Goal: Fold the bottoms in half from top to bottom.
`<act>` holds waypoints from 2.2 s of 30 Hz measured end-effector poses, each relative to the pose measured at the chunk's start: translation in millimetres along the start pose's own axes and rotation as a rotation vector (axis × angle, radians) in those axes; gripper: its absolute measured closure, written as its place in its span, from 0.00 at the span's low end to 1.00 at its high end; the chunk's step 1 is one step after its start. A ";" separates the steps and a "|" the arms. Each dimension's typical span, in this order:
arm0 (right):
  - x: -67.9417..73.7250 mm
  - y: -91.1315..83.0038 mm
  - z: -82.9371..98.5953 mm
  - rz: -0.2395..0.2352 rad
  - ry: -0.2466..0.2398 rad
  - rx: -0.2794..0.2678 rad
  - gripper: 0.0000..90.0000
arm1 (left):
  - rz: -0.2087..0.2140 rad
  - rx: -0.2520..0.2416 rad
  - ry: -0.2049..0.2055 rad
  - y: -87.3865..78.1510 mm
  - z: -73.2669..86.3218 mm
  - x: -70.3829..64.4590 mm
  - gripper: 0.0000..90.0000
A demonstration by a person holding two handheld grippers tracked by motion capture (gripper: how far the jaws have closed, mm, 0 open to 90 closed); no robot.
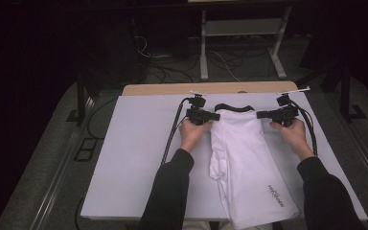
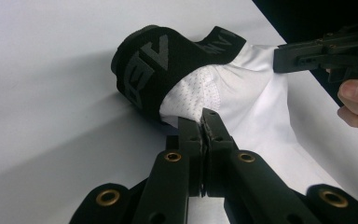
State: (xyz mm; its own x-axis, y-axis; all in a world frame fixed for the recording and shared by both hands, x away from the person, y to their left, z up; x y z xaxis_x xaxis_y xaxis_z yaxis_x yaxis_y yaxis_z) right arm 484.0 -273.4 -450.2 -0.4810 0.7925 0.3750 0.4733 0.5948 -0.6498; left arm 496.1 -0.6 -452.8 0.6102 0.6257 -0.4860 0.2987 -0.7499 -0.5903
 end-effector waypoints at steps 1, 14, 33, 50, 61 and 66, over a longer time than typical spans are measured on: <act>0.8 -1.1 -0.3 0.002 -0.005 0.000 0.98 | 0.001 -0.003 -0.001 -0.9 0.0 -1.1 0.97; 14.7 -18.0 -2.0 -0.006 -0.053 -0.014 0.98 | -0.008 -0.001 0.010 -15.9 3.4 -16.9 0.97; 26.4 -28.9 16.4 -0.012 -0.075 -0.010 0.98 | -0.023 0.007 0.033 -33.9 5.1 -45.6 0.97; 42.1 -36.0 30.4 -0.035 -0.075 -0.038 0.98 | 0.016 -0.018 -0.011 -48.7 26.4 -50.1 0.97; 47.7 -49.9 42.1 -0.051 -0.068 -0.051 0.98 | 0.029 -0.013 0.021 -54.3 35.3 -63.4 0.97; 51.3 -54.7 46.4 -0.064 -0.069 -0.059 0.98 | 0.028 -0.004 0.030 -57.4 38.9 -67.3 0.97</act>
State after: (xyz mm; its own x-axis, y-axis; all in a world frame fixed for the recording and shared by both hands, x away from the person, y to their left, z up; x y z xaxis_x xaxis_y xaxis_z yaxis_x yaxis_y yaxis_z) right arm 399.2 -271.6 -426.1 -0.5606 0.7426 0.3666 0.4815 0.6524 -0.5853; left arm 409.3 8.7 -411.2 0.6404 0.5974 -0.4827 0.2841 -0.7681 -0.5738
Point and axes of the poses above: each handheld gripper's, and its own axes: y roughly forward along the jaws, z roughly out of its underside, x roughly to its left, the point moved 4 cm from there along y, roughly forward along the jaws, and after that the axes turned 2 degrees about x, right-handed, at the moved point
